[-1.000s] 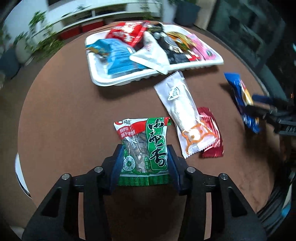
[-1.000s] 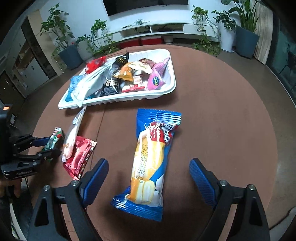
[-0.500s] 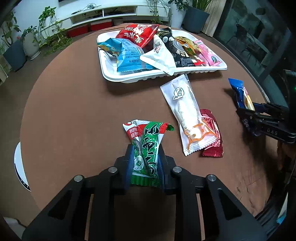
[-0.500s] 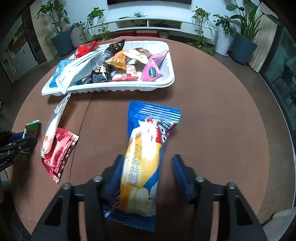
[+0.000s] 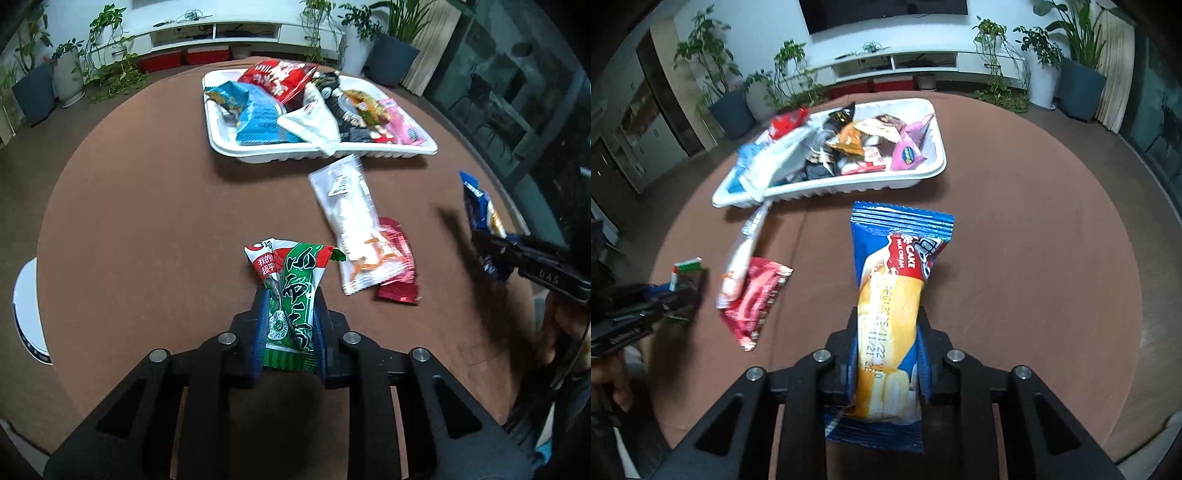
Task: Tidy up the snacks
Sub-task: 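Carry the green packet and blue cake bar with both tools over the tray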
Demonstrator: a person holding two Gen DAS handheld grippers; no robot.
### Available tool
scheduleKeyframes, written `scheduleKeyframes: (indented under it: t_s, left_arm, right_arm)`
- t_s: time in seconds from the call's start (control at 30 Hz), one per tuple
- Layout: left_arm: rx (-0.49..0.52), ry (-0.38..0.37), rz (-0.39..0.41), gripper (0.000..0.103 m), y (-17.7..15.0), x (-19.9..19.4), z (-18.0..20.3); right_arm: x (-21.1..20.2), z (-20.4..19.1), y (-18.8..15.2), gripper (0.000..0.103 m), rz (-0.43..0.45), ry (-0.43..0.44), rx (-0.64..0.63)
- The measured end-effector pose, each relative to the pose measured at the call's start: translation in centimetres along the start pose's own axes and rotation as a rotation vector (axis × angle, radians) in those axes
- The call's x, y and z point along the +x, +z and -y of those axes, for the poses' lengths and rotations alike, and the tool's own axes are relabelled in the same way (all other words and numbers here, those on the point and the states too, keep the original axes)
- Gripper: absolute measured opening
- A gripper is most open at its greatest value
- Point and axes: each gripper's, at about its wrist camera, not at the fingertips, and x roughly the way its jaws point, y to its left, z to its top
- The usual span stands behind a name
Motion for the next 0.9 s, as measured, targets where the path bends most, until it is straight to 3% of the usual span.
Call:
scheduleKeyframes:
  t_s: [0.33,0.63,0.9]
  left_arm:
    - [-0.031,-0.145,0.061,0.019,1.6,-2.1,2.2]
    - [-0.069,-0.143,0.13,0.019,7.4,-3.7,0.2]
    - [-0.056,-0.085,0.196,0.019,14.1,-5.0,-0.8]
  right_arm:
    - [-2.0,-0.5,0.5,0.027,-0.004,0.174,0.068]
    - [-4.0,2.6,4.6,0.027,0.059,0.174,0.135]
    - [-4.6,5.6,11.3,0.027,0.13,0.146,0.19]
